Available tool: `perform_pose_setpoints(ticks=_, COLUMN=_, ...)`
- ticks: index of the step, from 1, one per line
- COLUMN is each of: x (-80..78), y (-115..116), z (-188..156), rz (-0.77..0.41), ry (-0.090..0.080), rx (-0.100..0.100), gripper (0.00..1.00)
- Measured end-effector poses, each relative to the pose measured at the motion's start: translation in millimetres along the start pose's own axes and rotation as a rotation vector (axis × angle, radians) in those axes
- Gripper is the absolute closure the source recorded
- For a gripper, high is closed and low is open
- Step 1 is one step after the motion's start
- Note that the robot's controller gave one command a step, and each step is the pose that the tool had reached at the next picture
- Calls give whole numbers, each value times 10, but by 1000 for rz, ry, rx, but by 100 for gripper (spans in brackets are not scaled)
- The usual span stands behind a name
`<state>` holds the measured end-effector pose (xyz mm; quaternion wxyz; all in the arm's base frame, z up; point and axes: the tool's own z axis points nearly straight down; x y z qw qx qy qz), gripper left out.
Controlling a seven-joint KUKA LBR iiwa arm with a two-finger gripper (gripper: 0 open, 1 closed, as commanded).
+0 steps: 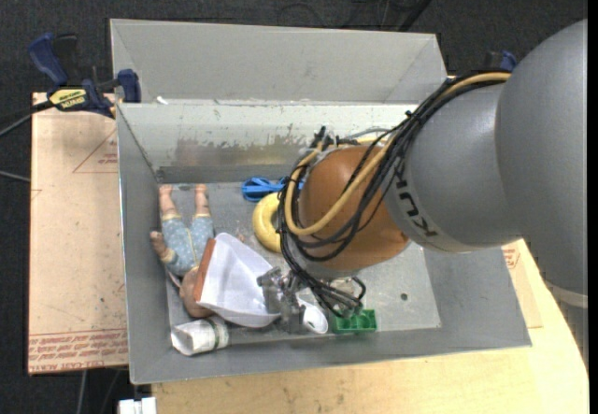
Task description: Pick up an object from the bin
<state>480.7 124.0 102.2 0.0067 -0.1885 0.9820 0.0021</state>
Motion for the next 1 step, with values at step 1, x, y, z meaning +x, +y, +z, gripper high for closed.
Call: perform_pose_setpoints(ticks=1, x=2, y=2, z=-28, rz=0, ry=1, rx=0, gripper=100)
